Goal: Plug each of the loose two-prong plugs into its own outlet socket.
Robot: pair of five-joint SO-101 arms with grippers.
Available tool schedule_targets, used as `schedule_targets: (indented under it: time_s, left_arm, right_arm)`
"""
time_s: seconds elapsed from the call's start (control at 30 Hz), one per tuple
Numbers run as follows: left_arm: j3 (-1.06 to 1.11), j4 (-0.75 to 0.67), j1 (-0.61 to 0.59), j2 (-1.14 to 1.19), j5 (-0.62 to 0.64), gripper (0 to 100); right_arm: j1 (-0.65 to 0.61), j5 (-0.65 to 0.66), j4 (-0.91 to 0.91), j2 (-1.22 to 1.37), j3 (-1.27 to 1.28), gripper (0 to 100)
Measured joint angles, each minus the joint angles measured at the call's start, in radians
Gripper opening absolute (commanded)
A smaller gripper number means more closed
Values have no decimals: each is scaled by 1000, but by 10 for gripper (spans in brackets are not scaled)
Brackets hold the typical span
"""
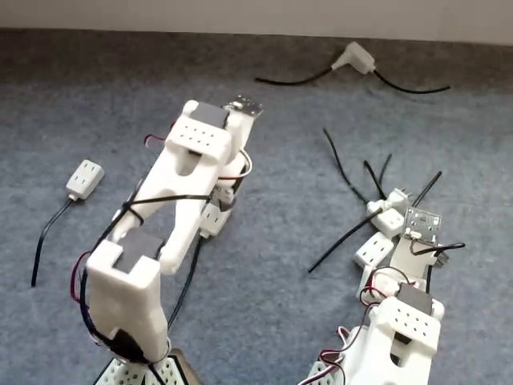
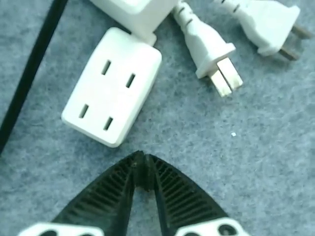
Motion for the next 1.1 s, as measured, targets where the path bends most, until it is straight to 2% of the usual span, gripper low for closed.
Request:
schedule_targets:
  time_s: [0.17, 0.27, 0.5, 1.1]
  left_arm:
    - [295, -239, -3, -180, 0, 7]
    - [333, -290, -2, -189, 0, 7]
    - [264, -279, -8, -95, 2, 7]
    - [25, -132, -15, 210, 2, 7]
  right_arm:
    - [0, 0, -5, 0, 0, 6]
    - [0, 0, -8, 0, 0, 6]
    - [0, 0, -8, 0, 0, 6]
    - [0, 0, -8, 0, 0, 6]
